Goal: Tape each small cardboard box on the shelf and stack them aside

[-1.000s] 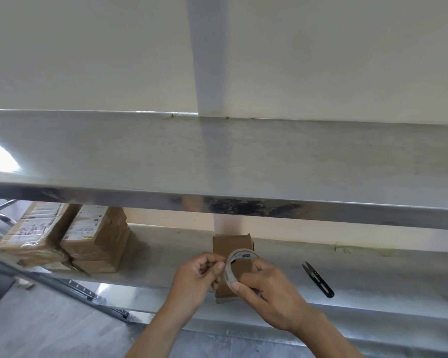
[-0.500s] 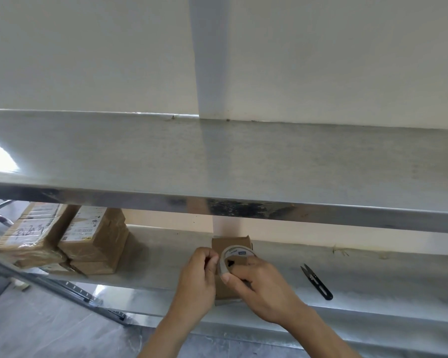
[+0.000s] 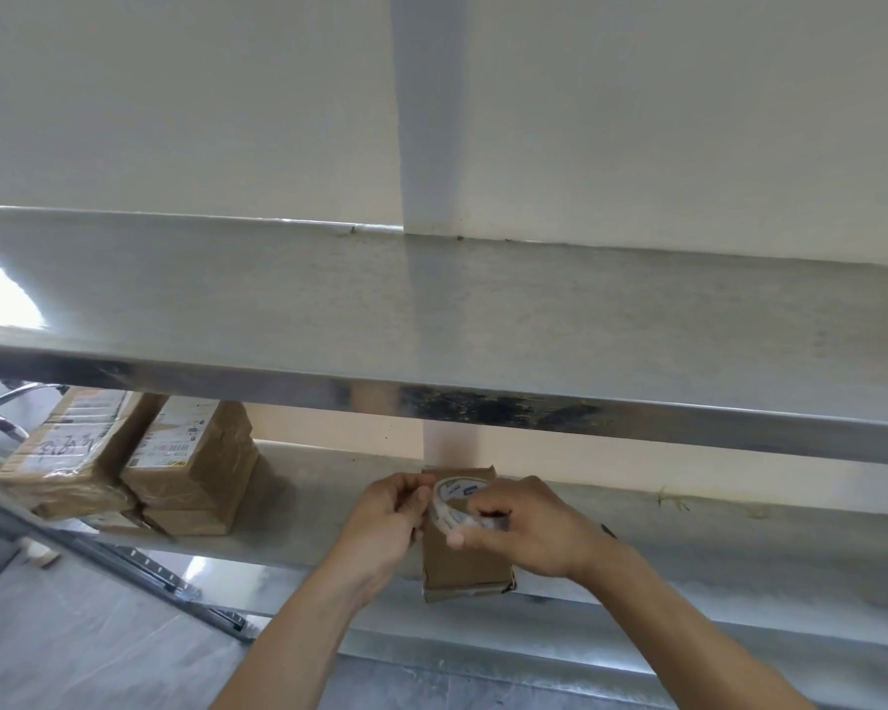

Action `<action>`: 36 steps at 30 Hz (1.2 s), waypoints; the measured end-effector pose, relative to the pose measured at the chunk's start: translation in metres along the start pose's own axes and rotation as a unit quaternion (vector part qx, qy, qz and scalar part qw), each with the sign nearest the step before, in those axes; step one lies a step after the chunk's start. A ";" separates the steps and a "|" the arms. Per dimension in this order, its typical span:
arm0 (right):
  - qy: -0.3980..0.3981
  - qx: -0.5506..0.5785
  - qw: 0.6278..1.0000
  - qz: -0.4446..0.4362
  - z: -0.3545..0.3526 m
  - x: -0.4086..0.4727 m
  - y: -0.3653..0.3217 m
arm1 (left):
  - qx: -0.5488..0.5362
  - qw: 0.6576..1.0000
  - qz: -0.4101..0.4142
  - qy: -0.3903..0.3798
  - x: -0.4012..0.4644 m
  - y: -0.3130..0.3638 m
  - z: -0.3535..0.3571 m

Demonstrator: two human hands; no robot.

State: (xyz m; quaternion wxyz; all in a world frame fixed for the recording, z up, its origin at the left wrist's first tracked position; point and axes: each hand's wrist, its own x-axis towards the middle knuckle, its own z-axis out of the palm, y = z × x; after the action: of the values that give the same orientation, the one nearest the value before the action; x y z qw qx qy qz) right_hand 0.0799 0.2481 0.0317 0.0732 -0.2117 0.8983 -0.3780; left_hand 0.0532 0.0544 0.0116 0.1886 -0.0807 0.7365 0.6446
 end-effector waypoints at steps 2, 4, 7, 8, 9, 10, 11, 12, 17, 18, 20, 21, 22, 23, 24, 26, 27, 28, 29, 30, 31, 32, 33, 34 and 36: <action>-0.040 -0.024 0.998 0.041 -0.013 0.005 -0.001 | 0.064 0.997 0.010 0.042 0.002 0.001 -0.001; -0.050 -0.039 0.995 0.074 -0.022 0.011 -0.003 | 0.146 0.986 0.022 0.077 0.003 -0.002 -0.001; -0.043 -0.069 0.991 0.108 -0.025 0.018 -0.004 | 0.249 0.965 0.024 0.079 0.004 -0.004 -0.001; -0.040 -0.074 0.990 0.117 -0.025 0.019 -0.003 | 0.265 0.962 0.014 0.070 0.004 -0.004 0.000; -0.033 -0.070 0.989 0.123 -0.024 0.020 -0.003 | 0.269 0.961 0.005 0.065 0.004 -0.003 0.000; -0.024 -0.055 0.990 0.127 -0.025 0.021 -0.002 | 0.268 0.961 -0.004 0.063 0.003 -0.001 0.000; -0.014 -0.036 0.991 0.128 -0.025 0.022 -0.001 | 0.270 0.961 -0.009 0.064 0.001 0.001 0.000; -0.008 -0.021 0.991 0.128 -0.026 0.024 0.001 | 0.270 0.961 -0.012 0.064 0.002 0.002 0.000; -0.002 0.009 0.993 0.121 -0.027 0.028 0.005 | 0.204 0.975 -0.047 0.072 -0.001 0.006 0.002; -0.002 -0.007 0.992 0.124 -0.027 0.030 0.005 | 0.189 0.976 -0.041 0.101 0.002 0.004 0.004; -0.001 -0.082 0.986 0.143 -0.029 0.033 0.003 | 0.150 0.976 -0.029 0.155 0.001 0.001 0.008; 0.001 -0.120 0.981 0.153 -0.030 0.033 0.003 | 0.135 0.975 -0.025 0.173 0.001 0.001 0.009; 0.003 -0.140 0.977 0.160 -0.032 0.032 0.003 | 0.124 0.975 -0.022 0.182 0.000 -0.001 0.011; 0.003 -0.139 0.977 0.163 -0.033 0.030 0.004 | 0.118 0.975 -0.017 0.189 0.000 -0.003 0.012; 0.001 -0.115 0.980 0.163 -0.034 0.027 0.005 | 0.114 0.974 -0.015 0.193 -0.001 -0.006 0.012; -0.009 -0.047 0.987 0.154 -0.036 0.022 0.008 | 0.103 0.974 -0.014 0.199 0.000 -0.013 0.013; -0.014 -0.024 0.989 0.145 -0.036 0.020 0.011 | 0.102 0.974 -0.016 0.201 0.002 -0.017 0.012; -0.021 -0.006 0.990 0.136 -0.036 0.018 0.013 | 0.100 0.974 -0.015 0.201 0.003 -0.021 0.012; -0.027 0.009 0.991 0.130 -0.035 0.017 0.016 | 0.096 0.975 -0.012 0.199 0.003 -0.023 0.012; -0.032 0.018 0.991 0.126 -0.035 0.016 0.020 | 0.092 0.976 -0.011 0.196 0.004 -0.024 0.013; -0.036 0.016 0.992 0.123 -0.034 0.016 0.024 | 0.088 0.977 -0.011 0.196 0.004 -0.025 0.014; -0.040 0.003 0.992 0.120 -0.034 0.015 0.026 | 0.086 0.976 -0.012 0.198 0.003 -0.026 0.015; -0.044 -0.021 0.992 0.115 -0.034 0.014 0.029 | 0.083 0.976 -0.014 0.200 0.004 -0.028 0.016; -0.047 -0.053 0.992 0.105 -0.034 0.013 0.032 | 0.079 0.976 -0.016 0.203 0.003 -0.030 0.016; -0.047 -0.125 0.988 0.083 -0.036 0.011 0.036 | 0.070 0.976 -0.023 0.205 0.004 -0.033 0.016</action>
State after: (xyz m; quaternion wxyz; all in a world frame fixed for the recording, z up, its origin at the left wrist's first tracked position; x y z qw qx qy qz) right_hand 0.0480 0.2891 0.0312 0.1195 -0.1613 0.9484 -0.2454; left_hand 0.0641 0.0655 -0.0224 0.0531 -0.2147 0.8009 0.5565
